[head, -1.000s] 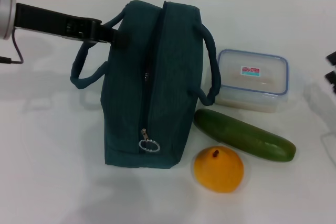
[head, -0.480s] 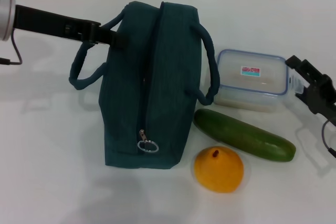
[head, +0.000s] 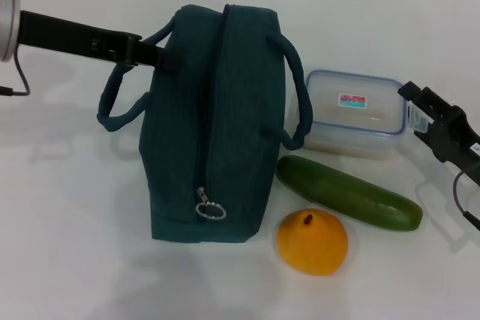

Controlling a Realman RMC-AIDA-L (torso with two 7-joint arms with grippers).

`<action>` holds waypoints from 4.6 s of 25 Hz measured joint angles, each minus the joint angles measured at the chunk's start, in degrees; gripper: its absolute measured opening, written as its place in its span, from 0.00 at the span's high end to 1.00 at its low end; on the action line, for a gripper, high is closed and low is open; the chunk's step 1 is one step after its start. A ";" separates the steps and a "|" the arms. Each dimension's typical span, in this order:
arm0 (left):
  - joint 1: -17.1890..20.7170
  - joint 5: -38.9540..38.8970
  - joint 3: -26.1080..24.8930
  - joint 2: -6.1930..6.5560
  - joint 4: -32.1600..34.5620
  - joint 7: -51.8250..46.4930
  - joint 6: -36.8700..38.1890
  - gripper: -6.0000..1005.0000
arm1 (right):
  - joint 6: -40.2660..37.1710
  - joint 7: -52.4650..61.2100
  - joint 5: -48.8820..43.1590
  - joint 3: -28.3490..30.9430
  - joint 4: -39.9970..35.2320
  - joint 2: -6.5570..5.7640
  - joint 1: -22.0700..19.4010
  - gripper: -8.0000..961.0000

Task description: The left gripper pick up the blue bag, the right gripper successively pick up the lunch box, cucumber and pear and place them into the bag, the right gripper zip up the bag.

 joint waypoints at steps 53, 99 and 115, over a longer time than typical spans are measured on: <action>0.09 0.01 0.02 0.00 0.00 0.08 0.00 0.94 | -5.66 6.04 0.29 1.76 -0.45 0.00 -1.73 0.89; -3.05 2.85 0.28 -0.54 0.54 -0.50 -0.33 0.94 | -29.85 16.14 4.43 6.21 -7.73 -0.08 -3.44 0.89; -4.49 2.93 1.17 -0.63 0.68 -1.46 -0.66 0.94 | -30.07 17.38 4.85 9.74 -5.74 0.00 -2.41 0.89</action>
